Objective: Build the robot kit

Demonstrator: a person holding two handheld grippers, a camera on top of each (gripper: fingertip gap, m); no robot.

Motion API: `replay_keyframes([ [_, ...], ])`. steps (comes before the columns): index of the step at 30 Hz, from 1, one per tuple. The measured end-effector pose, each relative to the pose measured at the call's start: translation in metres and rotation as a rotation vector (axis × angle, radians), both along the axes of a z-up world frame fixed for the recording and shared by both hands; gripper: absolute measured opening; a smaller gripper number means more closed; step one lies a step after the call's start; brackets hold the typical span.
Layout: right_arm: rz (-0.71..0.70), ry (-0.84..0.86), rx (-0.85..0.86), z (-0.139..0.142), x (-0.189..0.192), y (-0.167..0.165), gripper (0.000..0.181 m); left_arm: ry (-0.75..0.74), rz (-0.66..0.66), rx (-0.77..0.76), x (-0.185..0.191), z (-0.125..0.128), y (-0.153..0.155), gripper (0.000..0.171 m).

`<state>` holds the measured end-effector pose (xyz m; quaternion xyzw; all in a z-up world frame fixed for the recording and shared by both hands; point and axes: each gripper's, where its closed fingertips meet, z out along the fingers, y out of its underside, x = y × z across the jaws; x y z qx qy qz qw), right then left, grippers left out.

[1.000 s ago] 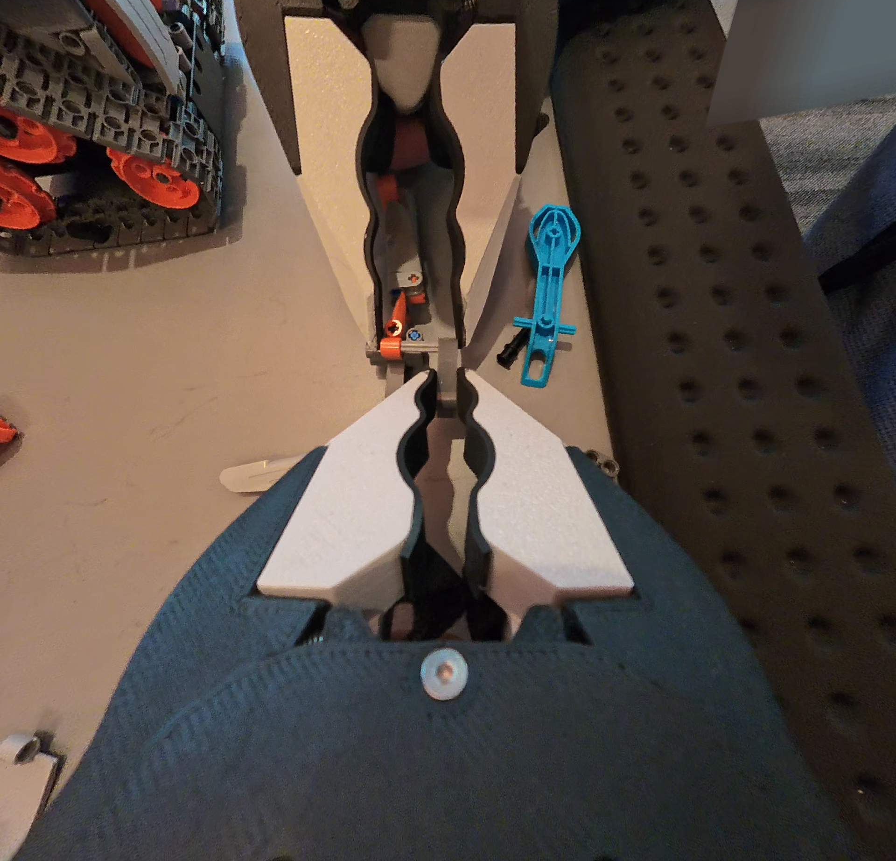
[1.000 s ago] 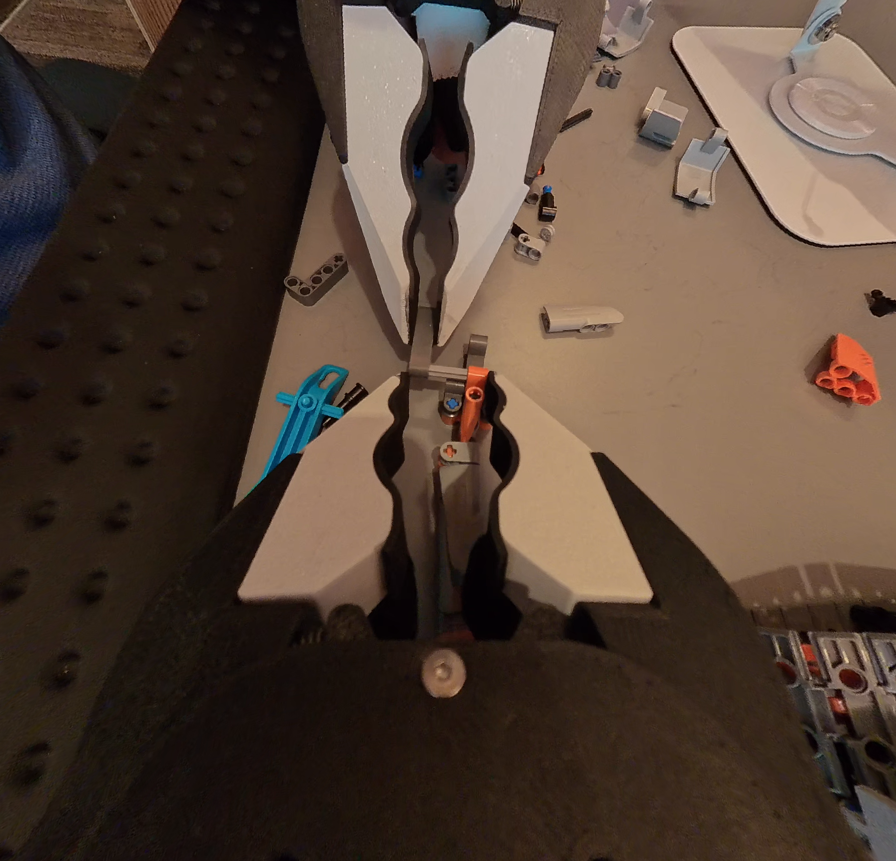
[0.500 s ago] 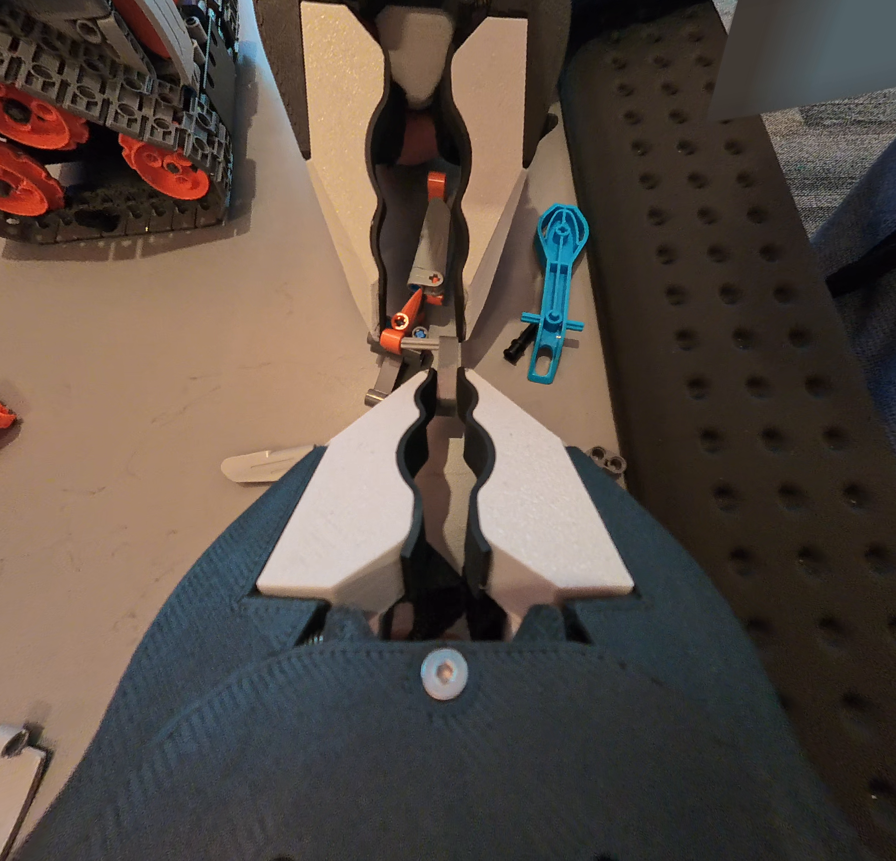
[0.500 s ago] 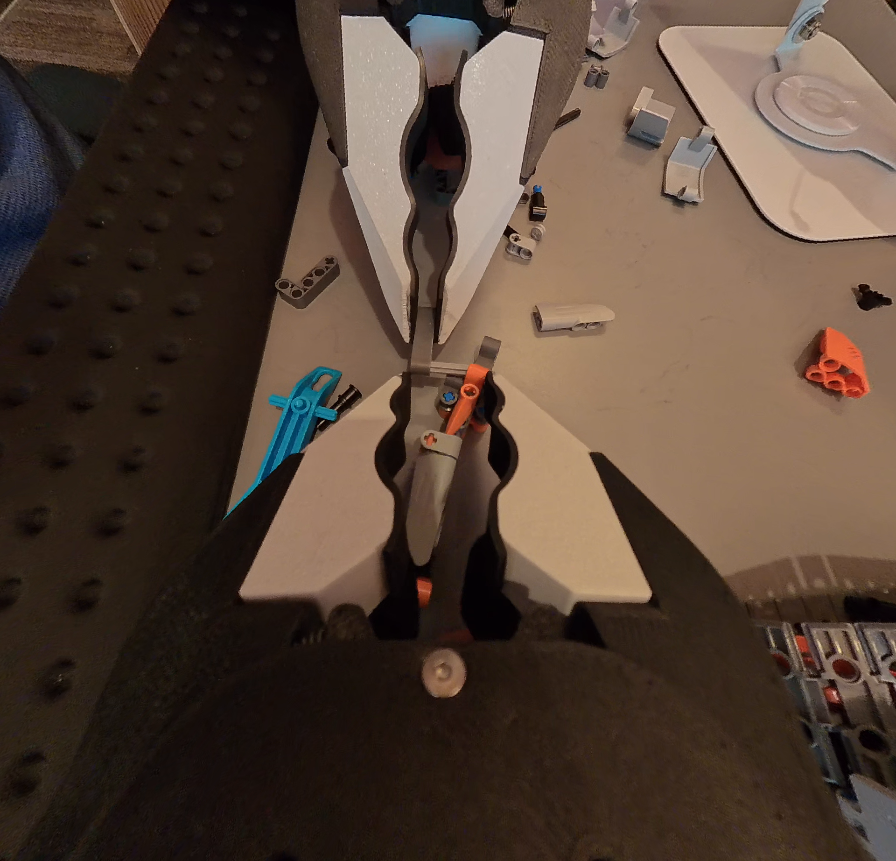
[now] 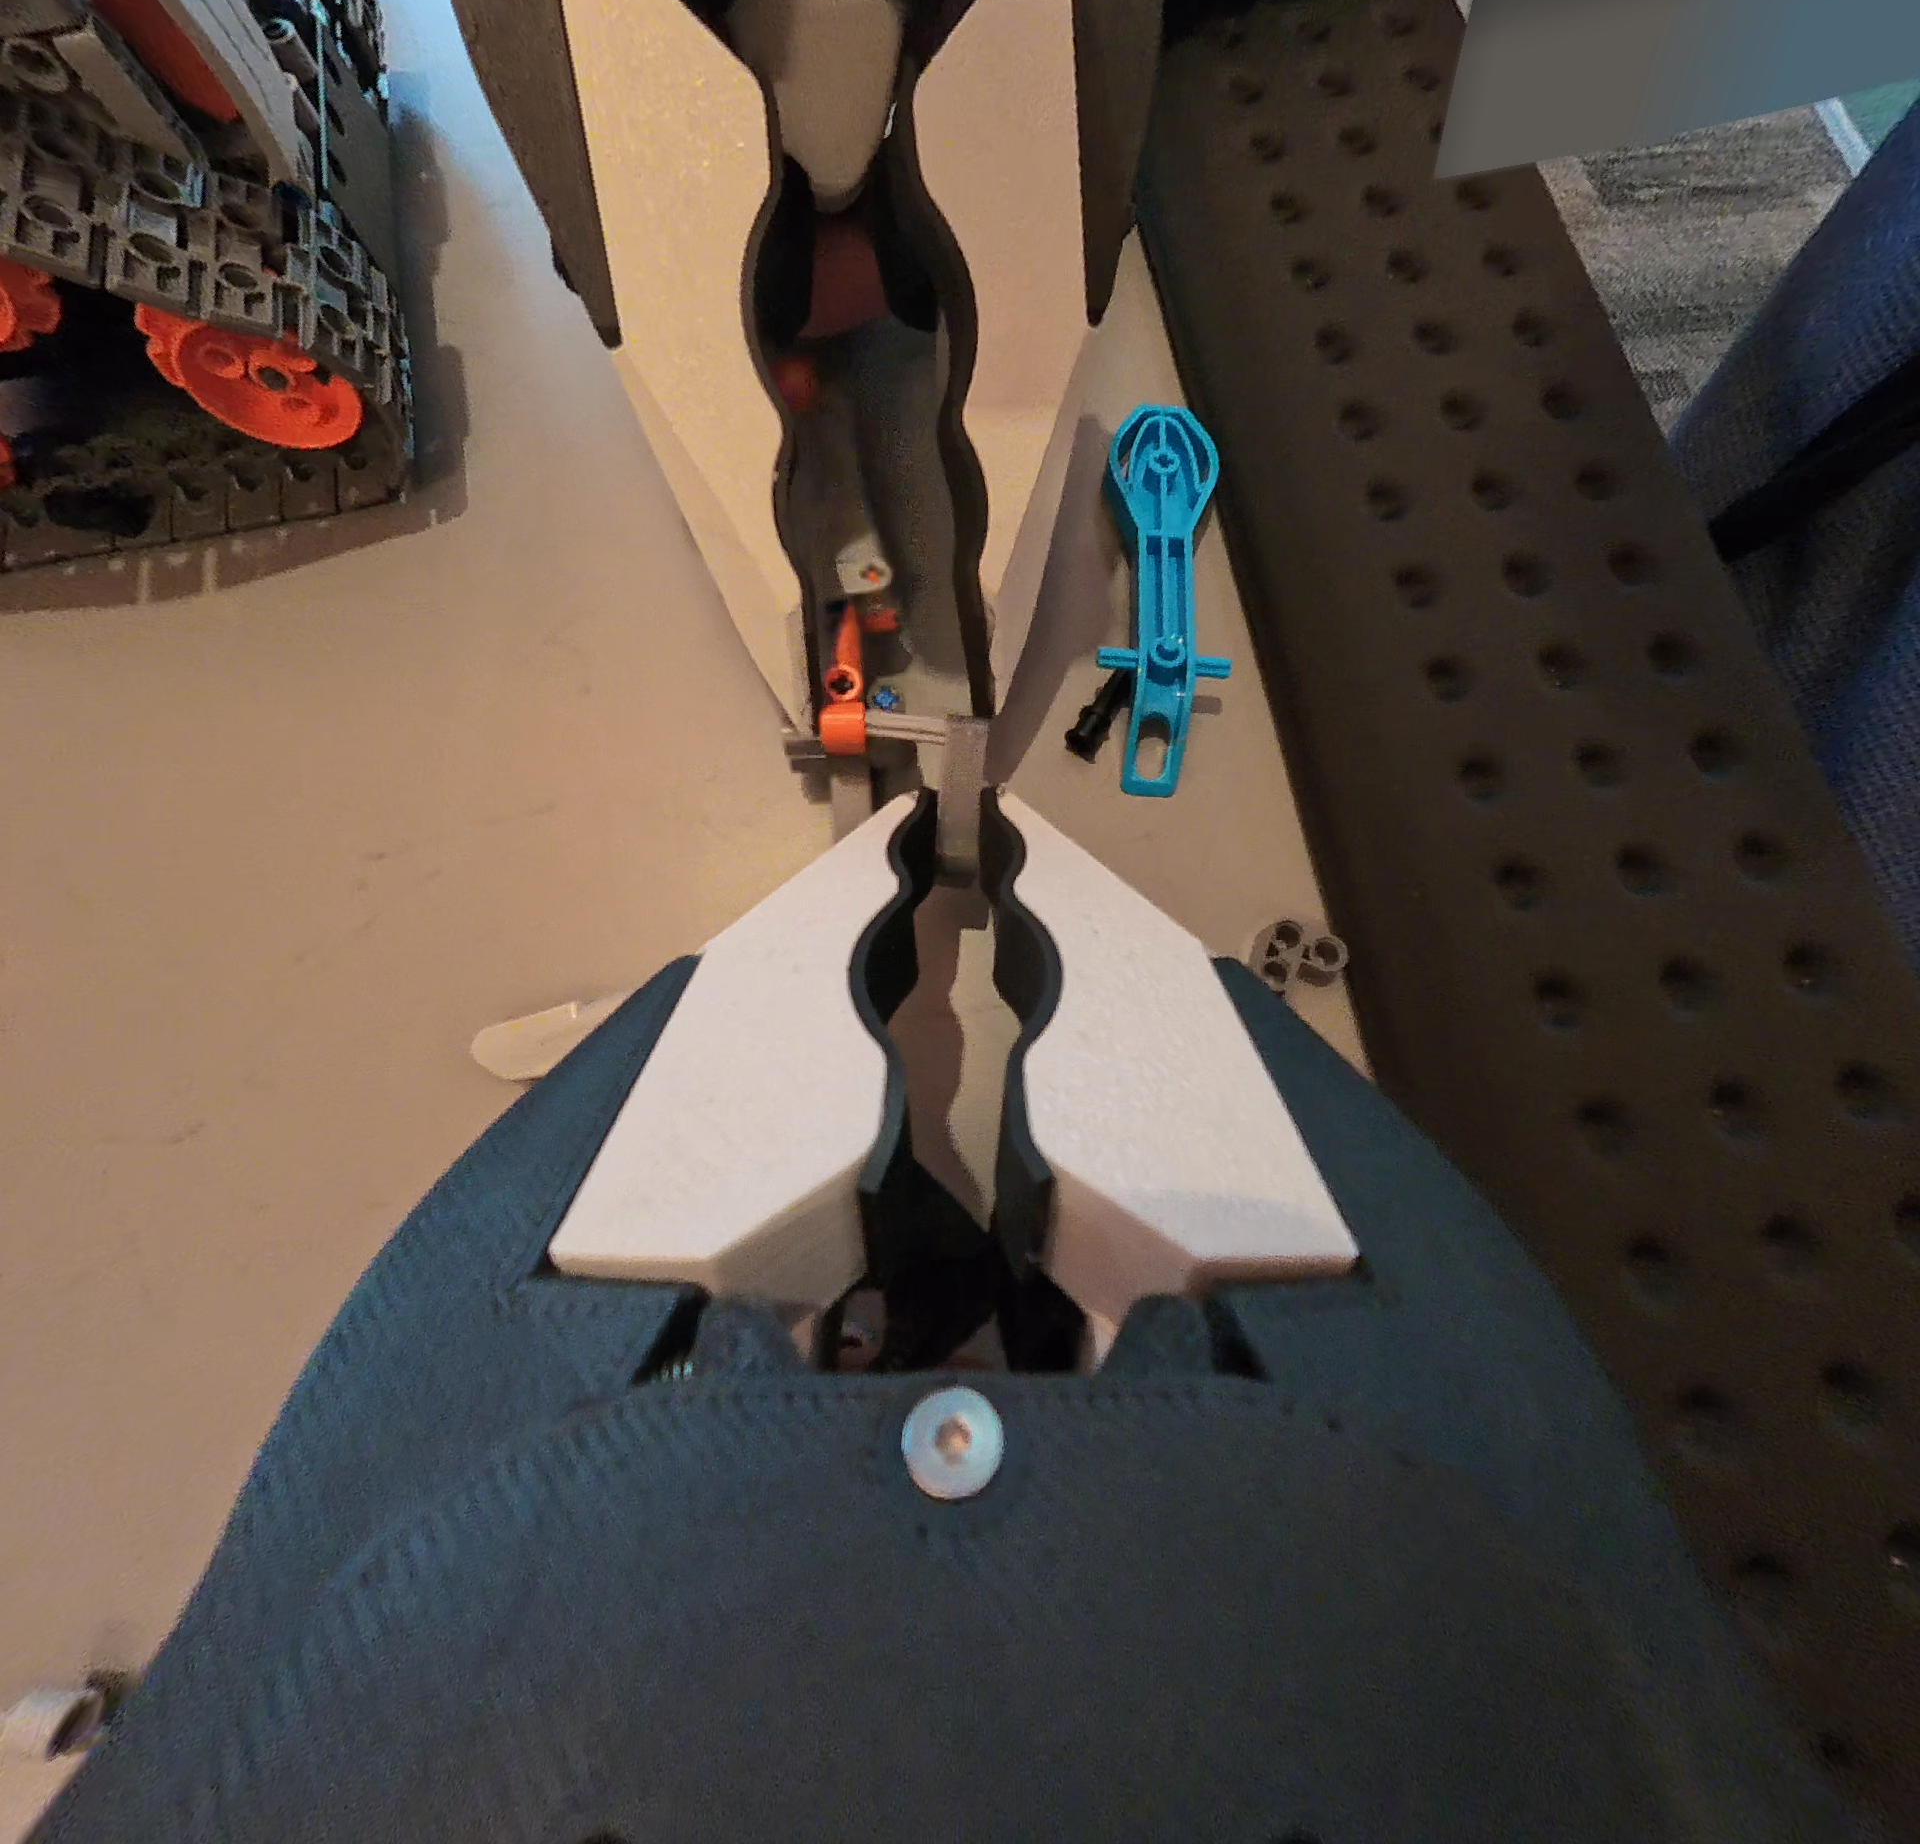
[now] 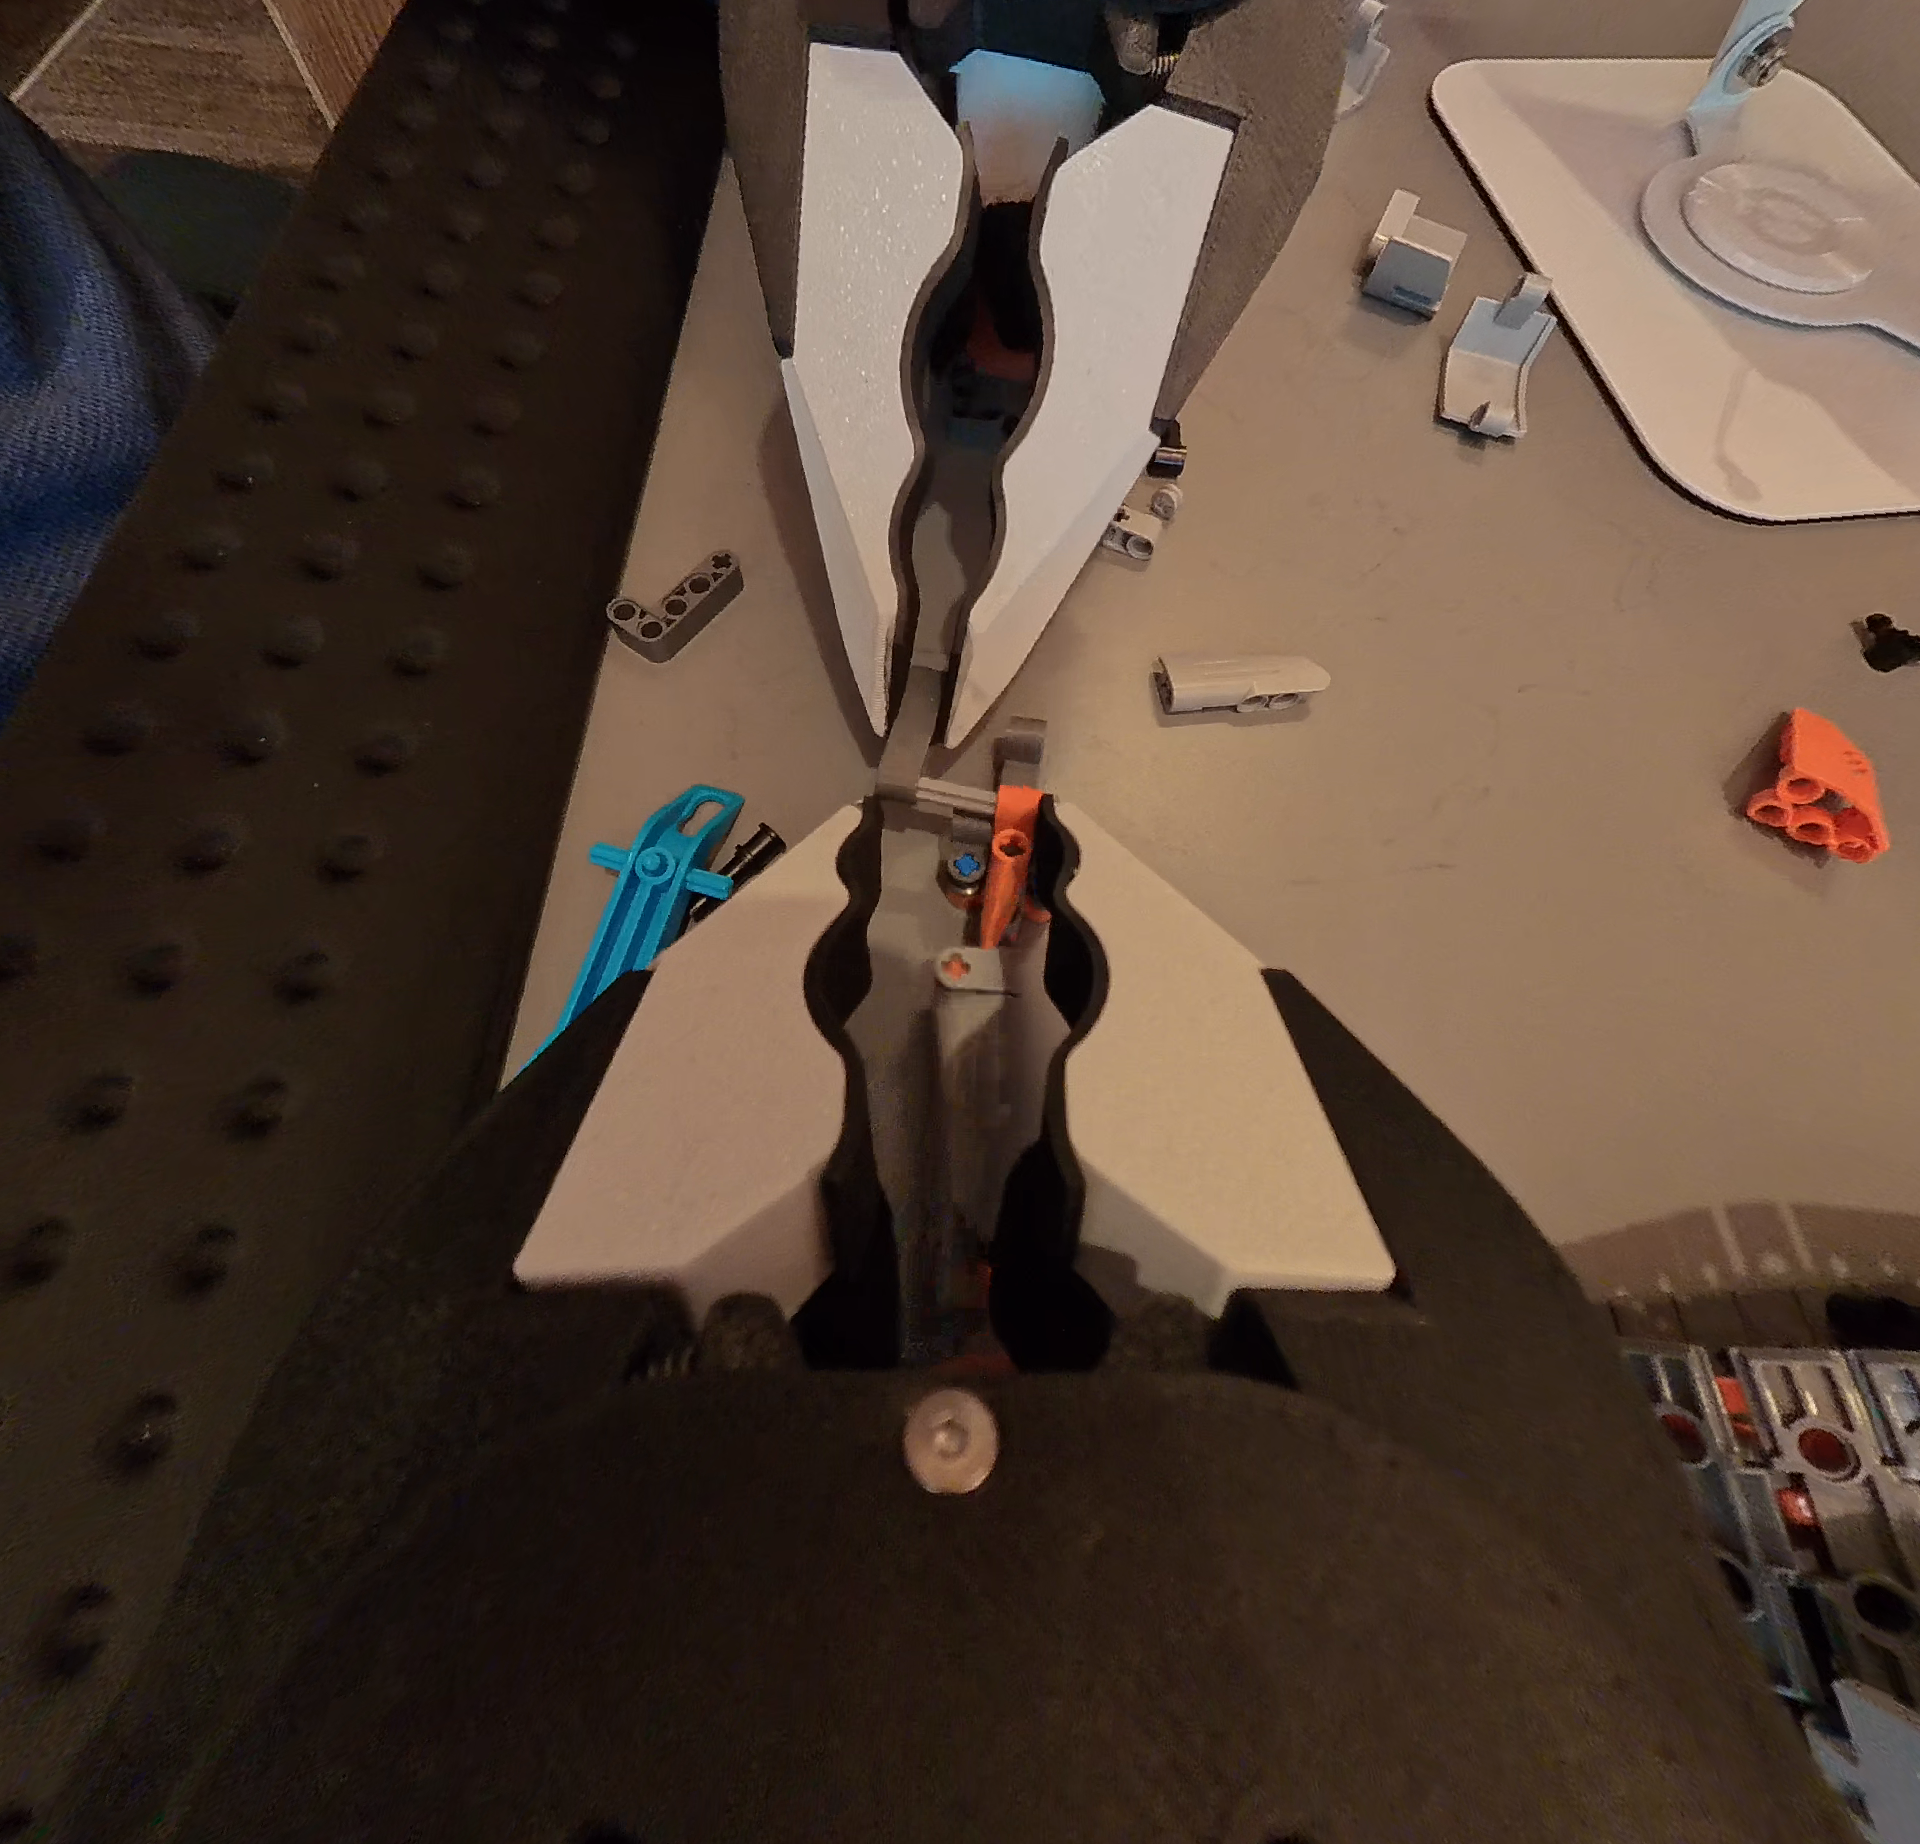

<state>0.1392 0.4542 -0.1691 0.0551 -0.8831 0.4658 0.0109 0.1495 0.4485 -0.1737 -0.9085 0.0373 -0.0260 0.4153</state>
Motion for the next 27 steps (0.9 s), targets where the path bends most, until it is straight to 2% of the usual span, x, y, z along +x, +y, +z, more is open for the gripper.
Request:
replay_keyframes([
  [3, -0.005, -0.001, -0.004, 0.0007, -0.001, 0.0002, 0.02, 0.016, -0.006, -0.015, -0.0013, -0.0035, -0.0001, 0.007],
  [9, -0.011, 0.013, -0.003, 0.0003, -0.0017, 0.0, 0.021, 0.01, 0.034, -0.006, -0.0021, -0.0033, -0.0001, 0.007],
  [19, -0.031, 0.04, -0.006, 0.0002, -0.0043, -0.0002, 0.027, -0.078, 0.15, 0.006, -0.0047, -0.0011, 0.0013, 0.006],
  [27, -0.044, 0.044, -0.009, 0.0006, -0.0061, -0.0005, 0.027, -0.064, 0.204, 0.023, -0.0059, -0.0006, 0.0011, 0.006],
])
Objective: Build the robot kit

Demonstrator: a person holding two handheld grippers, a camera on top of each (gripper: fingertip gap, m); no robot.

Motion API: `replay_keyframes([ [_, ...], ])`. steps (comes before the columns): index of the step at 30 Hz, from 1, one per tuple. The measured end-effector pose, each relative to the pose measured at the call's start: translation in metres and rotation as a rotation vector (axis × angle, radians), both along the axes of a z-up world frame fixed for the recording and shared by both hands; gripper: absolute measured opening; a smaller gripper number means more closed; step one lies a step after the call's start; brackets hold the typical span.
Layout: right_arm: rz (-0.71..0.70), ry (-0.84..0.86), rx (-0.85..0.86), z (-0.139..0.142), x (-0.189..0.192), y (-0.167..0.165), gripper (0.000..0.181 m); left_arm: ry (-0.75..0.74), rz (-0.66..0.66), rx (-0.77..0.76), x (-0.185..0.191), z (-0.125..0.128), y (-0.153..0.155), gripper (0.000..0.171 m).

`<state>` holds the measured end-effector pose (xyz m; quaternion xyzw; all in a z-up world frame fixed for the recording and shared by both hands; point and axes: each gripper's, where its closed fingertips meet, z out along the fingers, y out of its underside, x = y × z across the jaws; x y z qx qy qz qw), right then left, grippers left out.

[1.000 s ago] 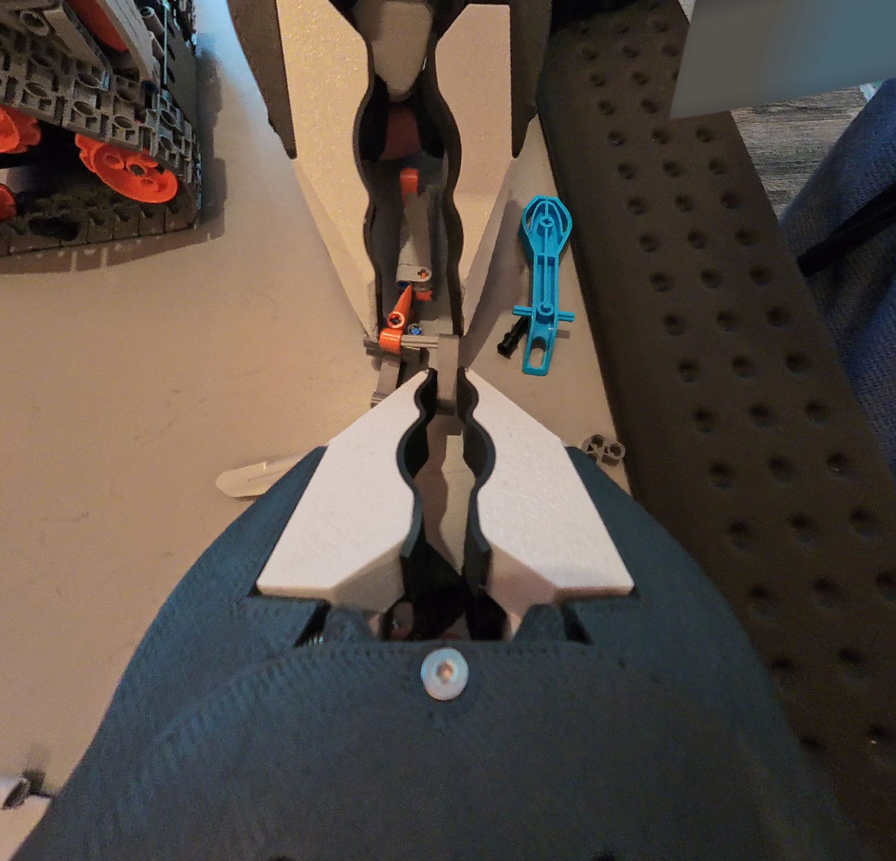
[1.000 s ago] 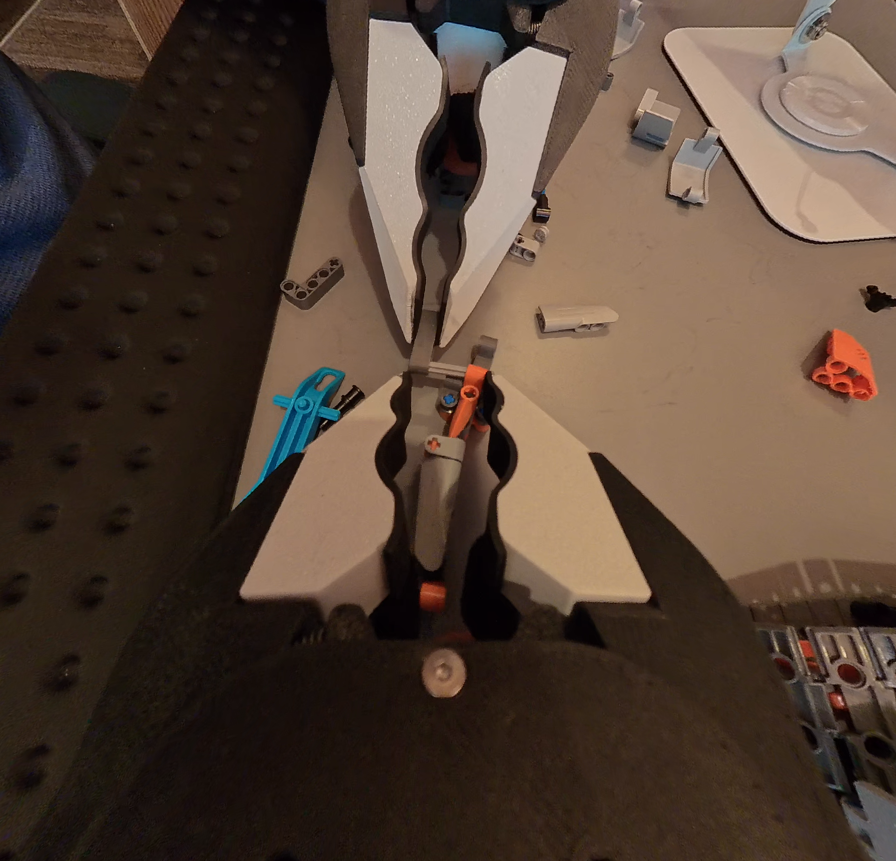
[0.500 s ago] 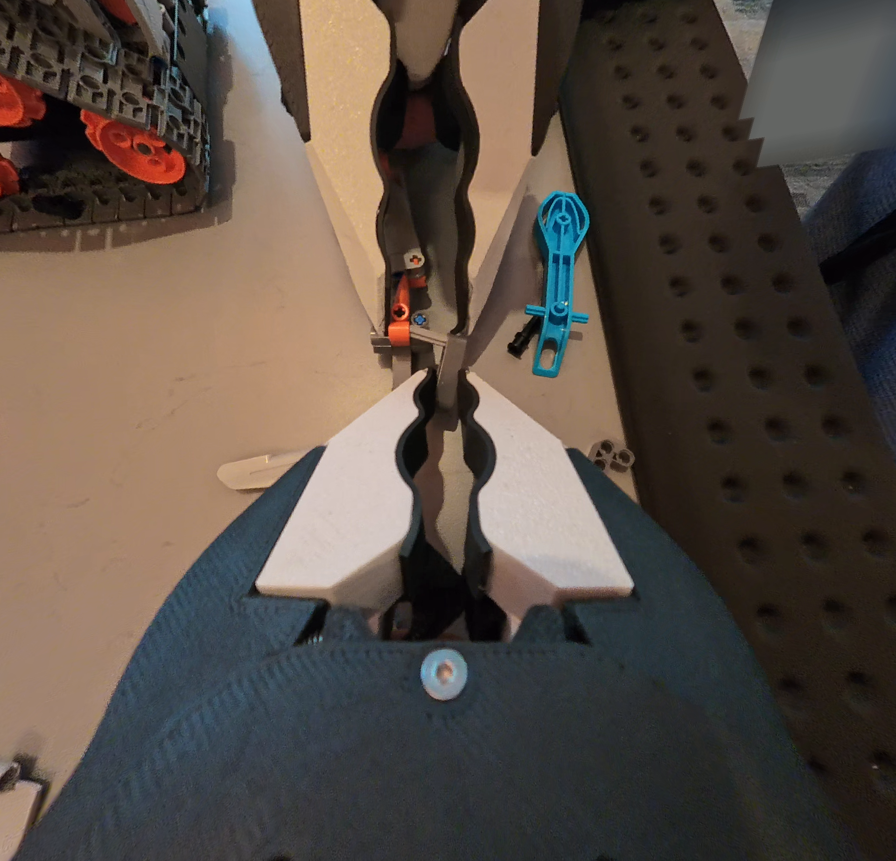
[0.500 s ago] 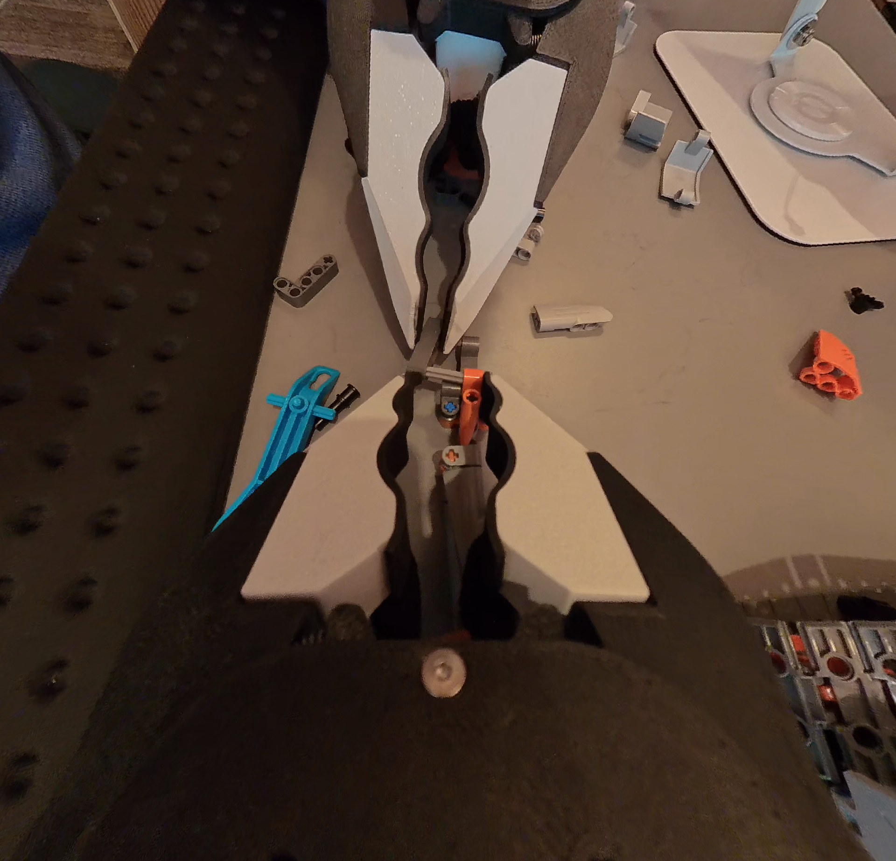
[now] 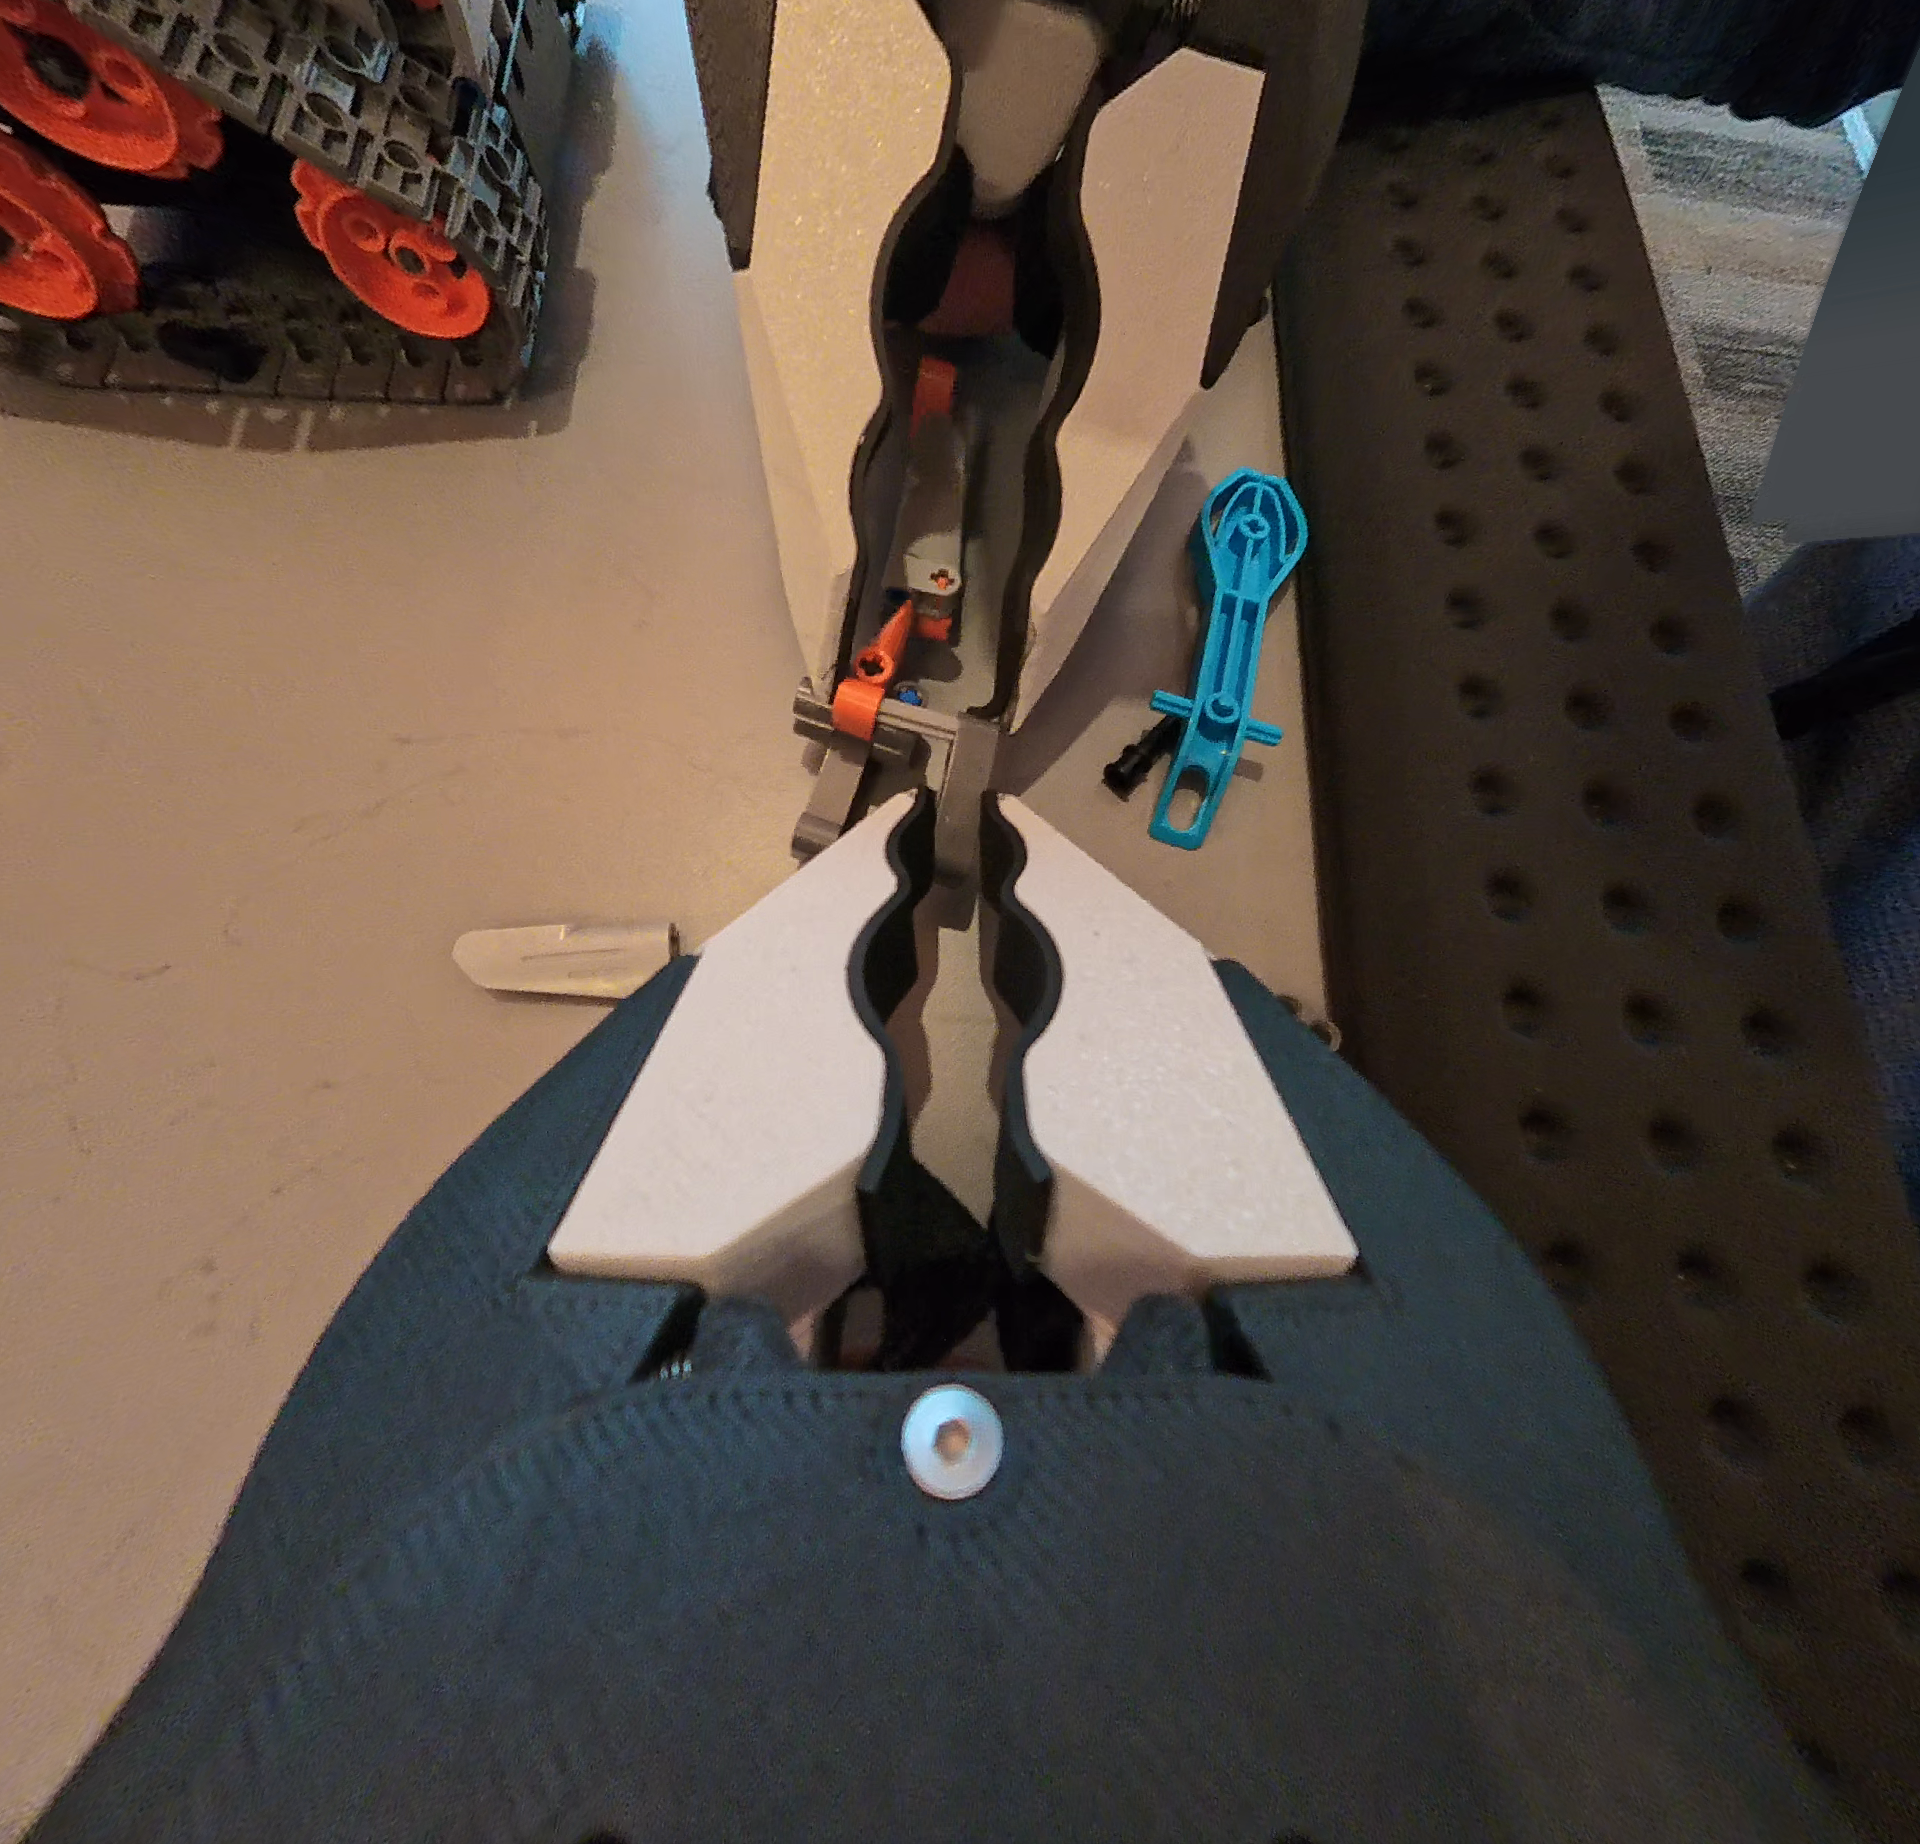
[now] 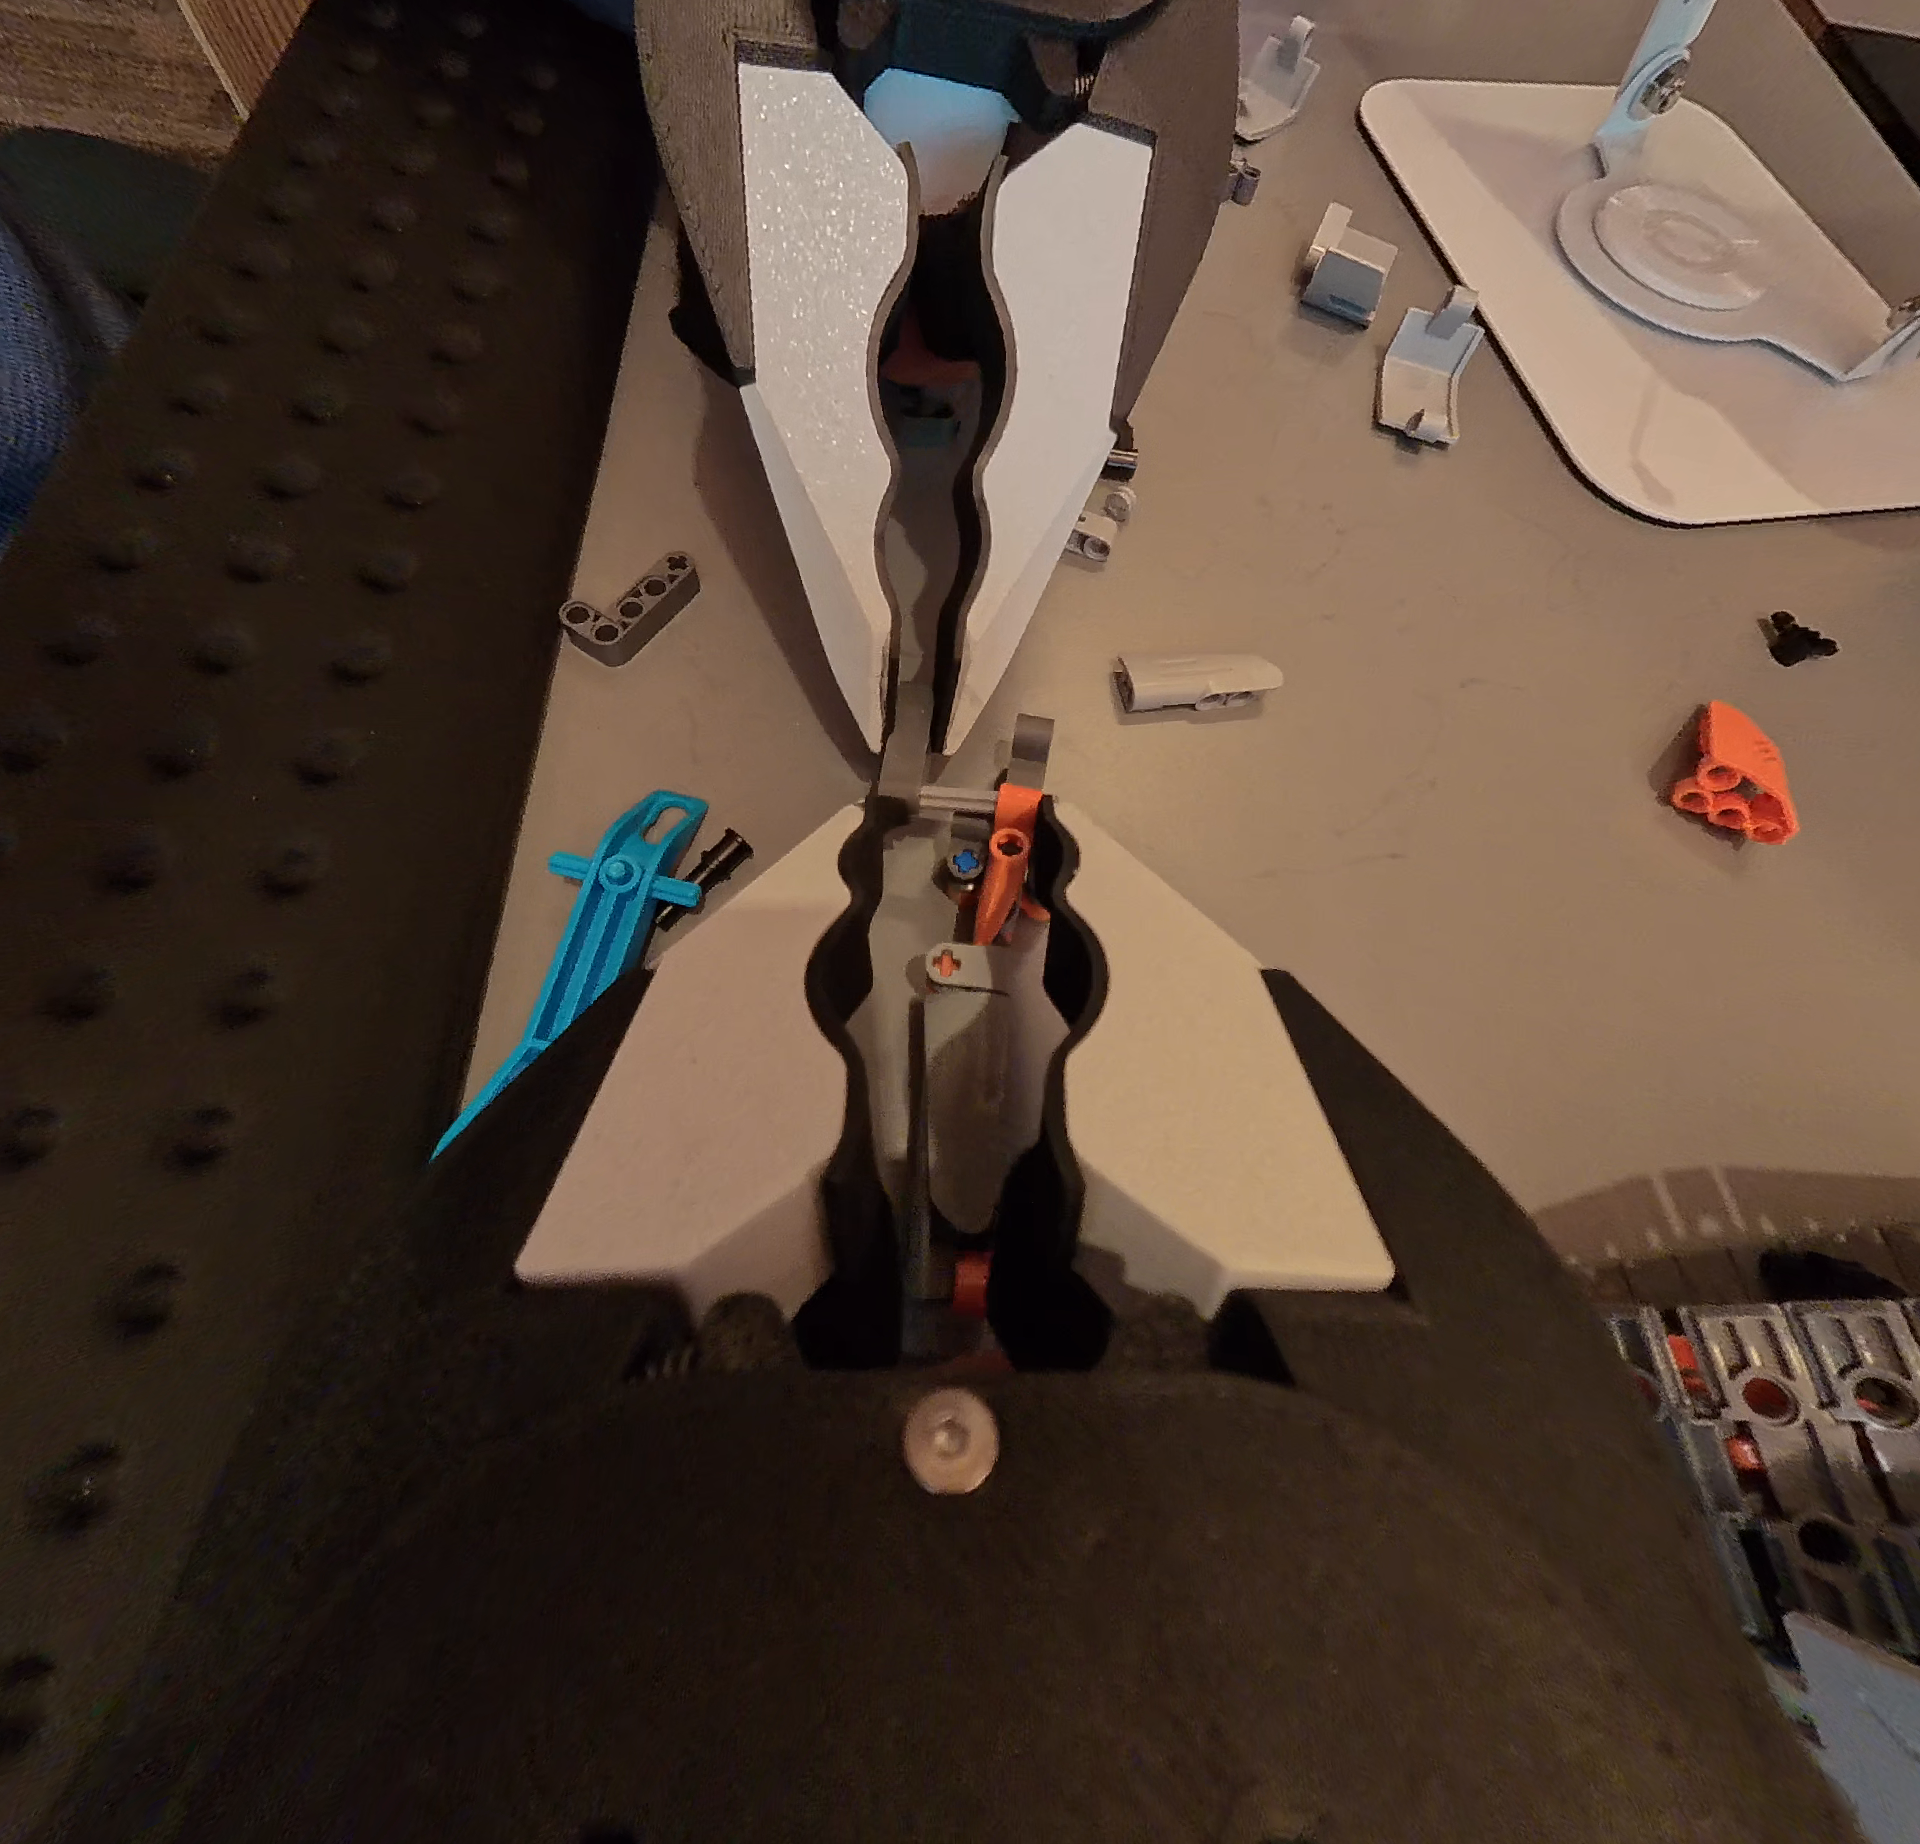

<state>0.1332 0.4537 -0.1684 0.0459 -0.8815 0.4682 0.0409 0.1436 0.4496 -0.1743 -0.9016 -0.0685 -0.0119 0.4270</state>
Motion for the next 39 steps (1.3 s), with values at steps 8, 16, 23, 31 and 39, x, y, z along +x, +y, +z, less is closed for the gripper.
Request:
replay_keyframes([
  [8, -0.006, 0.025, 0.01, -0.001, 0.0, -0.001, 0.027, 0.001, 0.007, -0.038, 0.001, 0.0, 0.0, 0.006],
  [16, 0.001, 0.03, 0.02, -0.001, 0.002, -0.002, 0.029, -0.059, -0.009, -0.056, 0.003, 0.001, -0.001, 0.006],
  [23, 0.018, -0.049, 0.018, -0.001, 0.003, -0.001, 0.03, -0.057, -0.045, -0.071, 0.004, 0.001, 0.001, 0.006],
  [31, 0.057, -0.093, 0.021, -0.001, 0.007, 0.001, 0.036, -0.054, -0.059, -0.07, 0.005, 0.002, 0.002, 0.006],
  [39, 0.039, -0.061, 0.026, -0.002, 0.005, 0.0, 0.035, -0.061, -0.057, -0.069, 0.005, 0.002, 0.002, 0.006],
])
